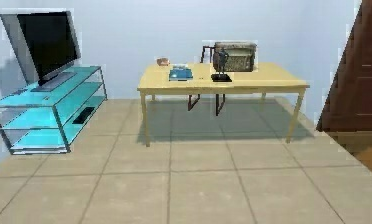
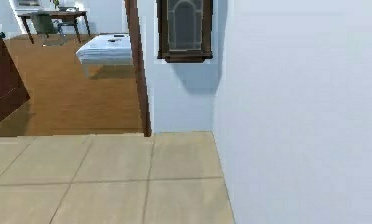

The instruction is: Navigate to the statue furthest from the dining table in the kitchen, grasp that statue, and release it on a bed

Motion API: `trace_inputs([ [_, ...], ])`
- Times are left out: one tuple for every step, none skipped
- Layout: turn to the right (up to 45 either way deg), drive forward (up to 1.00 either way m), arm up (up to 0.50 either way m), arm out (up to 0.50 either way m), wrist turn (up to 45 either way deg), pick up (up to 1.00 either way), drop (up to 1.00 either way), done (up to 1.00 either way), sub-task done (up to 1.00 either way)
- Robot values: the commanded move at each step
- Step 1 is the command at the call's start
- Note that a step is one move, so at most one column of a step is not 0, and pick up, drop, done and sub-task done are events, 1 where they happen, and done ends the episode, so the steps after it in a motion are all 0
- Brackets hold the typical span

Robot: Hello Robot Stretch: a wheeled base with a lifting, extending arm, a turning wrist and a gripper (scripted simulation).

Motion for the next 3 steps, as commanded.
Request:
trace_inputs([
  [0.0,0.1,0.0,0.0,0.0,0.0,0.0,0.0,0.0],
  [-45.0,0.0,0.0,0.0,0.0,0.0,0.0,0.0,0.0],
  [-36.0,0.0,0.0,0.0,0.0,0.0,0.0,0.0,0.0],
])
